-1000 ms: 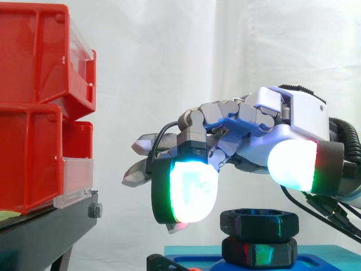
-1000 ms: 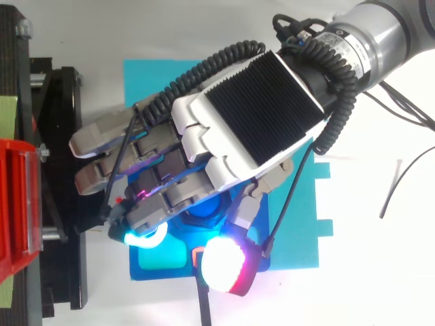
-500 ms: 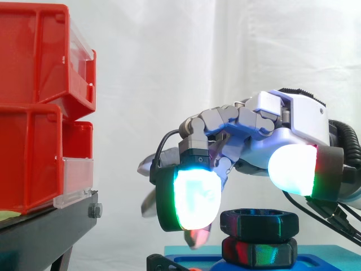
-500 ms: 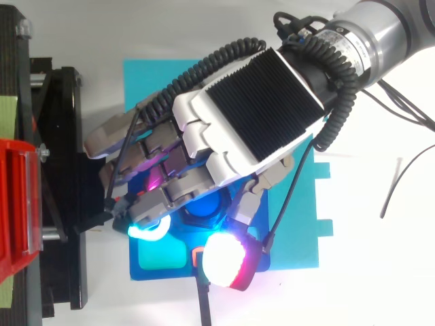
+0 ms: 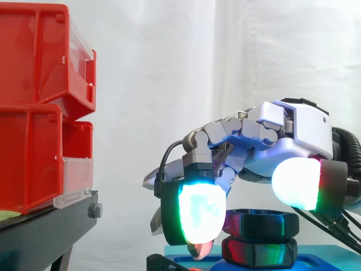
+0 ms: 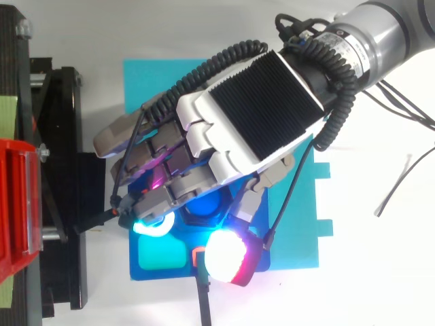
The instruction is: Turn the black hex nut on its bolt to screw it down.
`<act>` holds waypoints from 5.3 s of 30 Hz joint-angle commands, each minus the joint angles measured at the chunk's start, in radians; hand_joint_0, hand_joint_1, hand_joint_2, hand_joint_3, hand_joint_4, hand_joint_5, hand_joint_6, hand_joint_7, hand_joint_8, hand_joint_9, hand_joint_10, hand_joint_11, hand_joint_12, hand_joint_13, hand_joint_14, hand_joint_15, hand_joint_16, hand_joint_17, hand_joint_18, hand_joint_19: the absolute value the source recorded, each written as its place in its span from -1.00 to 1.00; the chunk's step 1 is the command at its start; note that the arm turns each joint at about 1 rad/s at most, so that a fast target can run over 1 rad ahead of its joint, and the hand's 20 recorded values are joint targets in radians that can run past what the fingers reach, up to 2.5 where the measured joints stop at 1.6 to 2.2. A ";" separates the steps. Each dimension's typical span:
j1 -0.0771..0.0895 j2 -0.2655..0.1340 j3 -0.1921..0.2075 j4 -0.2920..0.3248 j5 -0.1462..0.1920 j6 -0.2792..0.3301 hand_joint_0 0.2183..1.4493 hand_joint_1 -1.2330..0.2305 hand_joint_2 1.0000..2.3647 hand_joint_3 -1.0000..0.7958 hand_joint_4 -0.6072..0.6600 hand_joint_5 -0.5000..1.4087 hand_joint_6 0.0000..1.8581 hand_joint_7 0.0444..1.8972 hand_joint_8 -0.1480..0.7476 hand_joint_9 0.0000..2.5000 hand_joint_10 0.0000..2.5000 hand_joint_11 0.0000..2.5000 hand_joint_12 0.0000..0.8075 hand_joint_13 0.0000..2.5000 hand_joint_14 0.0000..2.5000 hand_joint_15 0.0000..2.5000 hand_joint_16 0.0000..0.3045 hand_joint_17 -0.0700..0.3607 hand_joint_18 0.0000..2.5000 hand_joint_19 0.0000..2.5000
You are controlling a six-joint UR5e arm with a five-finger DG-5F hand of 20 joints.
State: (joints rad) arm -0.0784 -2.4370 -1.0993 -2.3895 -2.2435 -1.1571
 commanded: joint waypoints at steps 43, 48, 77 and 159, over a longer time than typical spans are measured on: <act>-0.011 -0.004 -0.013 0.056 -0.022 -0.029 -0.47 0.17 -1.00 -0.44 0.22 -0.54 -0.23 0.11 -0.09 -0.12 -0.99 -0.70 -0.29 -0.38 -0.99 -0.83 -0.81 -0.36 -0.64 -0.85; -0.006 -0.002 -0.013 0.056 -0.022 -0.029 -0.47 0.17 -1.00 -0.44 0.23 -0.54 -0.23 0.11 -0.09 -0.12 -0.99 -0.70 -0.29 -0.38 -0.99 -0.83 -0.80 -0.36 -0.64 -0.85; -0.058 -0.004 -0.014 0.070 -0.096 -0.029 -0.47 0.17 -1.00 -0.44 0.24 -0.54 -0.24 0.13 -0.09 -0.11 -0.99 -0.69 -0.29 -0.38 -0.99 -0.83 -0.80 -0.36 -0.65 -0.84; 0.011 -0.017 -0.017 0.116 -0.030 -0.116 -0.48 0.16 -1.00 -0.44 0.16 -0.52 -0.37 0.33 -0.13 -0.16 -0.99 -0.73 -0.28 -0.51 -0.99 -0.87 -0.77 -0.32 -0.73 -0.83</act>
State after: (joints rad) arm -0.0655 -2.4541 -1.1163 -2.2726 -2.2691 -1.2732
